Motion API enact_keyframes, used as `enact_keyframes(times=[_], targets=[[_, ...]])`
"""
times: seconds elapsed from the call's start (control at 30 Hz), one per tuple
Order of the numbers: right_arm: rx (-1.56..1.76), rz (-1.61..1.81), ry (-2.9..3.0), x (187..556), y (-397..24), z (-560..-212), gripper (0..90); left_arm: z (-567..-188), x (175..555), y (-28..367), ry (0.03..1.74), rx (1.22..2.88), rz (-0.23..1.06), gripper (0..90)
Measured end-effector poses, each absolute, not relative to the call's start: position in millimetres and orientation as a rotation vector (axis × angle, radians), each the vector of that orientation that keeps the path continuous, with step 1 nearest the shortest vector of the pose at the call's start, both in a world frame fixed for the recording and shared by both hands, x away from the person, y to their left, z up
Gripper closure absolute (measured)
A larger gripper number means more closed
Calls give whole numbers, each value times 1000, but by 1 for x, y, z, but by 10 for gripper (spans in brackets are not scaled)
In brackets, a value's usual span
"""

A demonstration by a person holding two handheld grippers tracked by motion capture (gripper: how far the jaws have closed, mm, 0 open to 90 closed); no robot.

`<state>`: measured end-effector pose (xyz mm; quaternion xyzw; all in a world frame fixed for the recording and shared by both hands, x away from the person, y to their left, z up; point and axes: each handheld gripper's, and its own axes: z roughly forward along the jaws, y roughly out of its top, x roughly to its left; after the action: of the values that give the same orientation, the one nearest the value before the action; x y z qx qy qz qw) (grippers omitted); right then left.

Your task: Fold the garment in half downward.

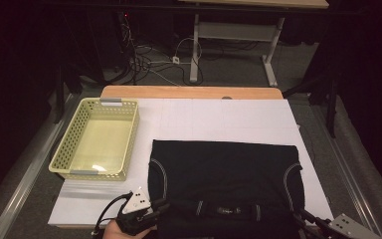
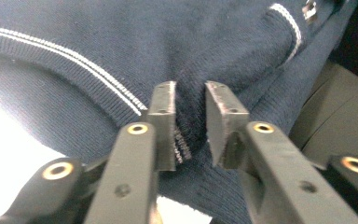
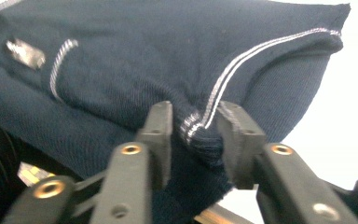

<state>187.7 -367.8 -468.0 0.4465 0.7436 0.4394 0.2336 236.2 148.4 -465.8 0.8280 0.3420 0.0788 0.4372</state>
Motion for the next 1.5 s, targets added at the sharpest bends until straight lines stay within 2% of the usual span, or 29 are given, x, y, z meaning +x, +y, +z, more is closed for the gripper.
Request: enact_keyframes(times=[0.23,0.33,0.57,1.1,1.33,1.5], targets=[[1217,1242,1978,196,-370,-445,481,-449,252,148,881,2024,204,388],[1208,1251,1977,206,-369,-433,428,-444,264,147,900,2020,222,347],[1235,1206,1996,241,-370,-430,387,-440,298,142,945,1997,216,240],[1361,1075,2022,313,-386,-451,382,-456,360,135,1110,2016,265,229],[1429,1018,2056,343,-385,-461,320,-466,375,141,1200,2048,341,235],[1464,992,2070,360,-386,-463,307,-472,377,142,1236,2083,394,234]])
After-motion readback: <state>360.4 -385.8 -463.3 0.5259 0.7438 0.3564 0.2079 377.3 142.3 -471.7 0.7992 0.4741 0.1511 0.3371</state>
